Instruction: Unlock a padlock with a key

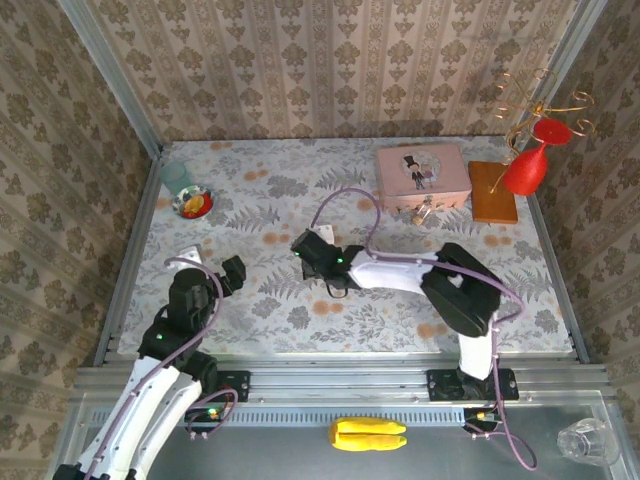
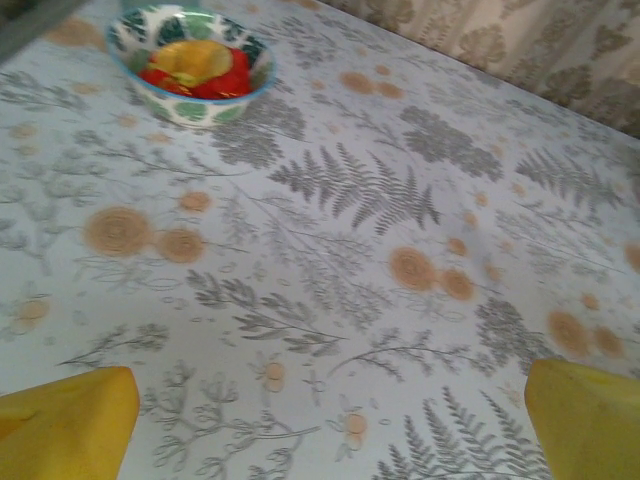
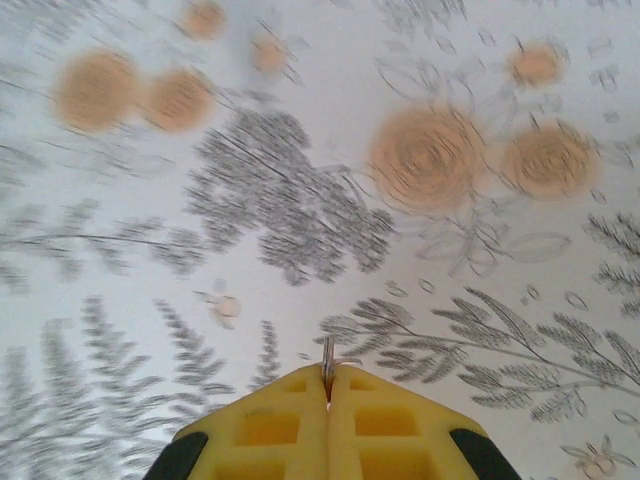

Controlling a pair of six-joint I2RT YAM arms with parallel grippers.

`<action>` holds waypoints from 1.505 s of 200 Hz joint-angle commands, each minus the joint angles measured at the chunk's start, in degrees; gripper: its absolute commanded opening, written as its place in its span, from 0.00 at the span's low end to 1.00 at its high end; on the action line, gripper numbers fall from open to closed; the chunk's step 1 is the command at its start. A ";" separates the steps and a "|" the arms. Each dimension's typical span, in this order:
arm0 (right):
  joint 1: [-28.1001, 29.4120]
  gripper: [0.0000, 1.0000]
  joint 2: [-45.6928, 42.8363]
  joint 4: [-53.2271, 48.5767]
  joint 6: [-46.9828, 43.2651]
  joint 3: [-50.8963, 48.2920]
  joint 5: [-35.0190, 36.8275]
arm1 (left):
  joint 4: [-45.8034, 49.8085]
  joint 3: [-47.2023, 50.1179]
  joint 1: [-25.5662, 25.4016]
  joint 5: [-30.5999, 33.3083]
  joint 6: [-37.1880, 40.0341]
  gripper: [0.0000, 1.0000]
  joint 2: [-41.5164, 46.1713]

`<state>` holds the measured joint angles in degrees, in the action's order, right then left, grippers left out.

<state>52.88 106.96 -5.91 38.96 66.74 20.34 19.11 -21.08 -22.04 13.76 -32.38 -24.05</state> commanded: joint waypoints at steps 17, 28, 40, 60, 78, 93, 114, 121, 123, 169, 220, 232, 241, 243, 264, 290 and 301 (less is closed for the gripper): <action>0.85 0.00 -9.06 28.17 -8.08 -12.29 -5.20 | -9.03 1.06 0.82 -15.81 -2.25 1.00 -0.72; 1.16 0.00 -10.64 29.78 -9.38 -13.86 -5.98 | -10.91 0.75 0.77 -20.44 -4.88 1.00 -1.46; 1.30 0.00 -12.08 31.68 -10.67 -15.37 -8.02 | -11.93 0.18 0.93 -23.93 -8.44 1.00 -2.73; 1.52 0.00 -14.10 32.75 -10.86 -16.73 -9.97 | -18.90 1.33 1.12 -32.04 -13.01 0.94 -4.74; 1.52 0.00 -16.31 29.56 -10.10 -16.10 -10.69 | -23.59 3.00 0.82 -35.31 -10.65 0.92 -5.74; 1.44 0.00 -18.81 25.25 -9.03 -15.23 -10.08 | -23.92 3.77 0.49 -34.86 -5.68 0.91 -6.07; 1.35 0.00 -22.83 16.97 -7.67 -13.09 -8.97 | -29.47 5.86 -1.63 -34.73 -0.05 0.88 -6.75; 1.26 0.00 -24.36 14.72 -7.07 -12.66 -8.83 | -31.57 6.34 -2.92 -34.09 1.87 0.88 -6.92; 1.26 0.00 -24.74 14.11 -6.88 -12.64 -8.83 | -31.98 6.45 -3.34 -33.85 2.47 0.88 -7.03; 0.99 0.00 -33.33 -6.65 4.32 -5.26 -8.74 | -58.29 11.32 -8.19 -36.35 5.49 0.84 -14.01; 0.99 0.00 -41.47 -9.12 7.94 -7.46 -9.70 | -66.97 6.36 -21.85 -34.52 27.47 0.73 -28.25; 1.09 0.00 -42.57 -9.08 8.68 -8.18 -9.94 | -66.64 4.94 -23.82 -34.28 31.99 0.73 -29.75; 1.08 0.00 -43.26 -8.78 9.23 -8.88 -10.45 | -65.78 3.72 -24.34 -35.27 34.11 0.73 -30.93; 1.08 0.00 -43.37 -8.70 9.39 -8.99 -10.66 | -65.65 3.49 -24.40 -35.53 34.48 0.73 -31.24; 1.08 0.00 -43.85 -8.63 10.39 -9.23 -13.38 | -66.28 2.54 -24.47 -37.23 37.34 0.68 -33.64; 1.72 0.00 -43.87 -9.83 10.45 -9.31 -14.72 | -65.01 1.83 -24.54 -39.98 39.72 0.64 -34.67; 2.12 0.00 -44.03 -8.70 10.50 -10.03 -15.23 | -66.49 1.99 -24.54 -40.17 39.62 0.62 -35.38</action>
<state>54.17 64.07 -14.00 48.23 58.00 7.49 -44.95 -17.54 -46.22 -23.40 2.55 -58.46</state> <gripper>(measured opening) 0.067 0.635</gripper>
